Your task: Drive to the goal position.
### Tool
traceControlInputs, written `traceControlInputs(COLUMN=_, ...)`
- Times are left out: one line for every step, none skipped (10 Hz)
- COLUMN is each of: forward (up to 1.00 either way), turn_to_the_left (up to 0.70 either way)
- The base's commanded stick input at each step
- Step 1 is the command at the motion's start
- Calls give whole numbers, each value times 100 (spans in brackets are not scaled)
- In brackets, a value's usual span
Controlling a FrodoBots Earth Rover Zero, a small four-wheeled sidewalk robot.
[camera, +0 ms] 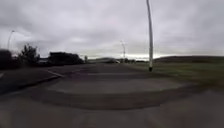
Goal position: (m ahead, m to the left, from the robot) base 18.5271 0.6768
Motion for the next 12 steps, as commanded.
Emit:
traceControlInputs(forward=100, turn_to_the_left=0)
traceControlInputs(forward=100, turn_to_the_left=0)
traceControlInputs(forward=100, turn_to_the_left=0)
traceControlInputs(forward=100, turn_to_the_left=0)
traceControlInputs(forward=100, turn_to_the_left=0)
traceControlInputs(forward=100, turn_to_the_left=0)
traceControlInputs(forward=100, turn_to_the_left=0)
traceControlInputs(forward=100, turn_to_the_left=0)
traceControlInputs(forward=100, turn_to_the_left=0)
traceControlInputs(forward=100, turn_to_the_left=0)
traceControlInputs(forward=100, turn_to_the_left=0)
traceControlInputs(forward=100, turn_to_the_left=0)
